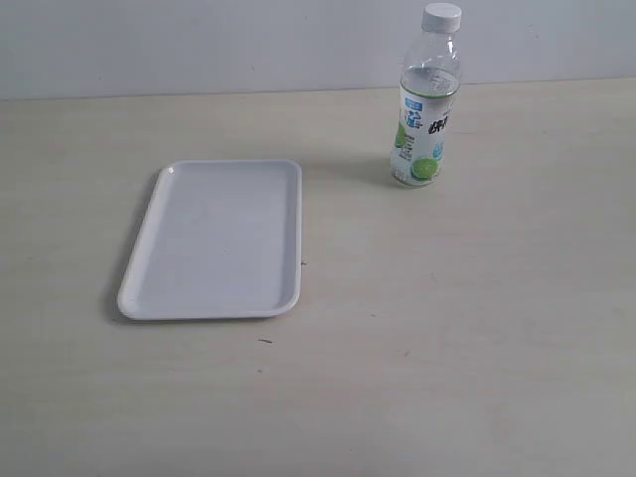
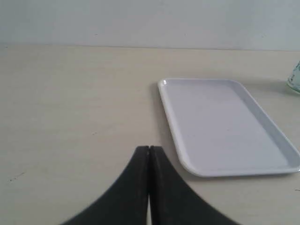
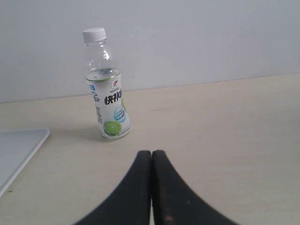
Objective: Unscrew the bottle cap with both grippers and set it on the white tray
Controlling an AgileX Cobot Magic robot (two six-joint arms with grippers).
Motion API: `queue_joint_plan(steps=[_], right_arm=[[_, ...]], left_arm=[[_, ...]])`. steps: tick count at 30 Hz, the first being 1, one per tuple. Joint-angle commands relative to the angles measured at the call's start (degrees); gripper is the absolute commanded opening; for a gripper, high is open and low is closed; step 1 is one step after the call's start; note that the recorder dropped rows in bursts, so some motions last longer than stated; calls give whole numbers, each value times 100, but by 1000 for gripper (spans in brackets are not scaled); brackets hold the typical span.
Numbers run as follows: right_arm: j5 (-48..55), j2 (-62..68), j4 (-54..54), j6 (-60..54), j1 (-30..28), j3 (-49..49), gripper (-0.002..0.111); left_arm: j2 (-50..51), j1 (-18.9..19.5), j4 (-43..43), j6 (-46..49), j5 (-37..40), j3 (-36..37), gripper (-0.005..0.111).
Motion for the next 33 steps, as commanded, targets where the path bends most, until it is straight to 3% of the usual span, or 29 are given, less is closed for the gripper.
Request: queue_joint_plan(steps=[1, 20, 25, 28, 33], right_arm=[[-39, -40, -3, -1, 13, 26, 0], [-344, -40, -195, -21, 13, 26, 0], [-293, -40, -286, -98, 13, 26, 0], [101, -40, -286, -98, 13, 26, 0], [336, -40, -286, -98, 13, 26, 0]], left_arm=[[-37, -28, -31, 37, -68, 17, 0], [-37, -28, 21, 37, -92, 17, 0], [-37, -28, 265, 25, -672, 17, 0], [-37, -28, -37, -57, -1086, 17, 0], [-37, -28, -60, -88, -1052, 17, 0]])
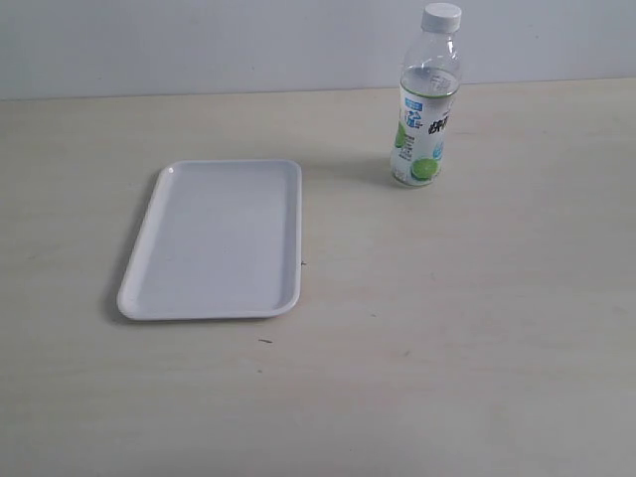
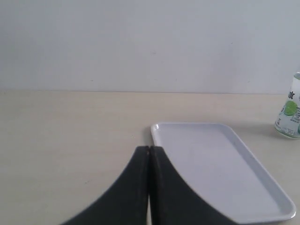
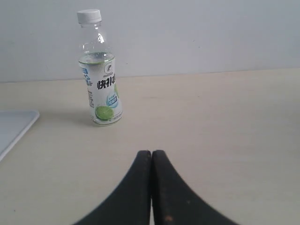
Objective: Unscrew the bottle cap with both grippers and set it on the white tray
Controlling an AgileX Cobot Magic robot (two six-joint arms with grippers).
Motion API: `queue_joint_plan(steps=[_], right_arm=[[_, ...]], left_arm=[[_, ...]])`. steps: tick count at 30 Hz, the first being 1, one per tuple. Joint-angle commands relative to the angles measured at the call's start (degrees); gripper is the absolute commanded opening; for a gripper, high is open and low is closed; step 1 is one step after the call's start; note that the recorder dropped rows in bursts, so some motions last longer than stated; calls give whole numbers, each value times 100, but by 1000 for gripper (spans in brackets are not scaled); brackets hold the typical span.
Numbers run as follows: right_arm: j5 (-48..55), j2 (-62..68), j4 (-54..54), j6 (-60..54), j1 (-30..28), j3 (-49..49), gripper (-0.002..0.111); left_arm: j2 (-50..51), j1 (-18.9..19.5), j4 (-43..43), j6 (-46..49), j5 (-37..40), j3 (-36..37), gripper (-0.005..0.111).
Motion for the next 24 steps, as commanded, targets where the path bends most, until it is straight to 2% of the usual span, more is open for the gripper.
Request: queue_joint_plan(steps=[1, 7, 11, 20, 24], right_arm=[[37, -37, 0, -45, 13, 26, 0], [-1279, -37, 731, 411, 13, 26, 0], [-1282, -37, 715, 253, 13, 26, 0], [-1282, -37, -855, -1401, 13, 26, 0], [-1543, -37, -1072, -2115, 13, 26, 0]], left_arm=[[-37, -28, -76, -52, -118, 17, 0], [-37, -28, -76, -52, -118, 17, 0], [-37, -28, -76, -30, -118, 17, 0], [-37, -28, -76, -30, -118, 17, 0], [-37, -28, -76, -30, -118, 17, 0]])
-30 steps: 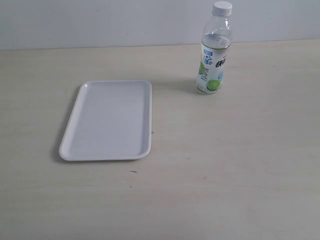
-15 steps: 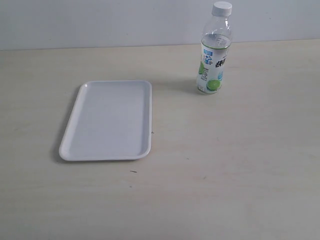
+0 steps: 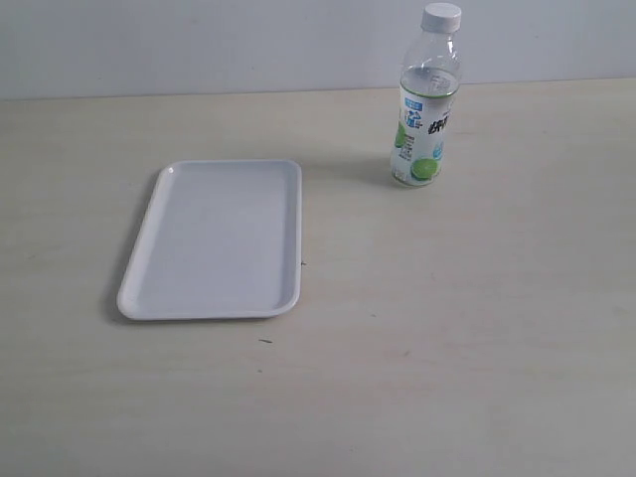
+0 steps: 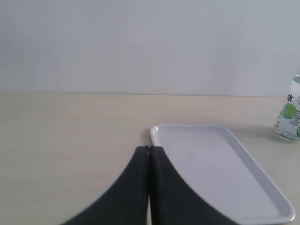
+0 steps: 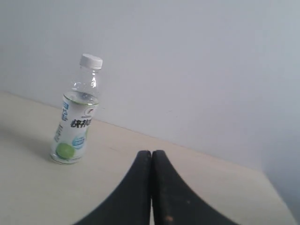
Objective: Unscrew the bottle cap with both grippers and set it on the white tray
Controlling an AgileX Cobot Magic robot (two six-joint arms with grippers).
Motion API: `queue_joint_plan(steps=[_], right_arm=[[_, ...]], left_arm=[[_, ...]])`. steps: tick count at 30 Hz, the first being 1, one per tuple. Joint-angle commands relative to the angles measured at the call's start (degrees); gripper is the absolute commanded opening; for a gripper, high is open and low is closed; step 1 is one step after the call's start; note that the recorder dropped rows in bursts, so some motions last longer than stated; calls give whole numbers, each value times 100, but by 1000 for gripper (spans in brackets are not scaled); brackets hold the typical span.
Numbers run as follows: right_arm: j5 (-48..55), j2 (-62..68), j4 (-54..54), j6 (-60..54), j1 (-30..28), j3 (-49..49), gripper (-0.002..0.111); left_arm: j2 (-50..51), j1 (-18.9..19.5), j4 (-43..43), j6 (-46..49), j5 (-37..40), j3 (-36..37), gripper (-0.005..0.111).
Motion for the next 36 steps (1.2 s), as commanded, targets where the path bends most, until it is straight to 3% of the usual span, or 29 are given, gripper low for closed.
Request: queue_joint_plan(steps=[1, 5, 12, 19, 26, 29, 33, 36], right_arm=[[-437, -37, -314, -812, 13, 26, 0], [-635, -37, -293, -931, 13, 26, 0], [-985, -37, 366, 310, 13, 26, 0], [-1318, -37, 1581, 2740, 13, 26, 0], [-1579, -37, 1687, 2787, 13, 26, 0], [-2560, -37, 1687, 2787, 13, 26, 0], [-4682, 188, 1751, 2743, 13, -17, 0], [-4566, 771, 2076, 1985, 13, -564, 0]], left_arm=[[-37, -28, -58, -30, -71, 17, 0], [-37, -28, -58, -30, -71, 17, 0], [-37, -28, -58, -30, -60, 17, 0], [-37, -28, -58, -30, -60, 17, 0], [-37, -28, -58, -52, -60, 17, 0], [-37, -28, -58, -52, -60, 17, 0], [-37, -28, -58, -52, -60, 17, 0], [-37, -28, -58, -68, -60, 17, 0]])
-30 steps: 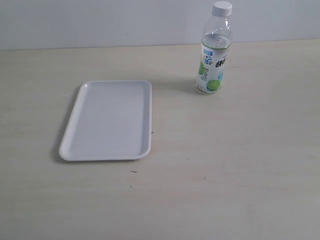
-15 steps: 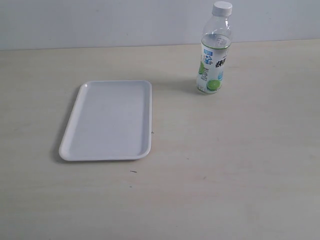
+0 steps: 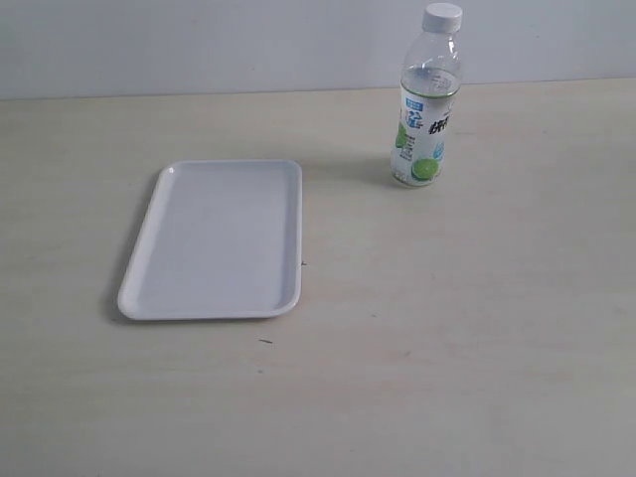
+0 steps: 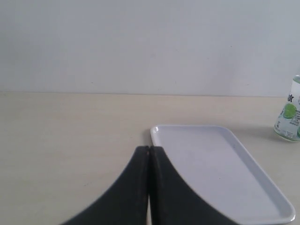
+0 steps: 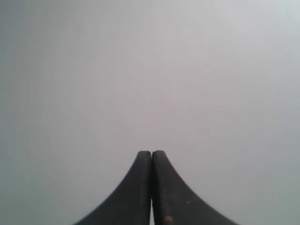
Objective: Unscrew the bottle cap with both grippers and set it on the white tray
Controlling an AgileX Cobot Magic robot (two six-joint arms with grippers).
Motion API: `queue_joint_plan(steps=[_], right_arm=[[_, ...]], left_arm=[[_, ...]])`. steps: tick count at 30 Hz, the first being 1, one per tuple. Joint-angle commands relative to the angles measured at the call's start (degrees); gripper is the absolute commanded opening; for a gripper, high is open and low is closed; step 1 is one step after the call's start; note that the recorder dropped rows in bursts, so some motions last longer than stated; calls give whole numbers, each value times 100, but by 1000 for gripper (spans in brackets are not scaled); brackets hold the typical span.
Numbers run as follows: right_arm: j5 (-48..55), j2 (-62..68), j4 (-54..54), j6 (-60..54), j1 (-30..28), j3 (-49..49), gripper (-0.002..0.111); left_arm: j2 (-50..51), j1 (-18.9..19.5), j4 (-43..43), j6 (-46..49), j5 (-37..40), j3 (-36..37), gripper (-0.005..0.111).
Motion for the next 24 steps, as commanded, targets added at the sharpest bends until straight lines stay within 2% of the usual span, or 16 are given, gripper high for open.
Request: queue_joint_plan(steps=[1, 6, 9, 13, 19, 21, 24], right_arm=[[-160, 895, 352, -1033, 13, -748, 0], [1536, 2815, 288, -1469, 13, -1736, 0], [1966, 4081, 288, -1458, 13, -1930, 0], [1647, 5694, 262, -1458, 13, -1958, 0], [1208, 7117, -533, -1398, 13, -1958, 0], [1074, 7383, -1004, -1234, 13, -1958, 4], [947, 7684, -1823, -794, 13, -1958, 18]], left_arm=[[-37, -28, -58, -59, -49, 17, 0], [-37, -28, -58, -60, -38, 17, 0], [-37, -28, -58, -60, -38, 17, 0], [-37, -28, -58, -60, -38, 17, 0], [-37, -28, -58, -81, -37, 17, 0], [-37, -28, -58, -81, -37, 17, 0], [-37, -28, -58, -81, -37, 17, 0]])
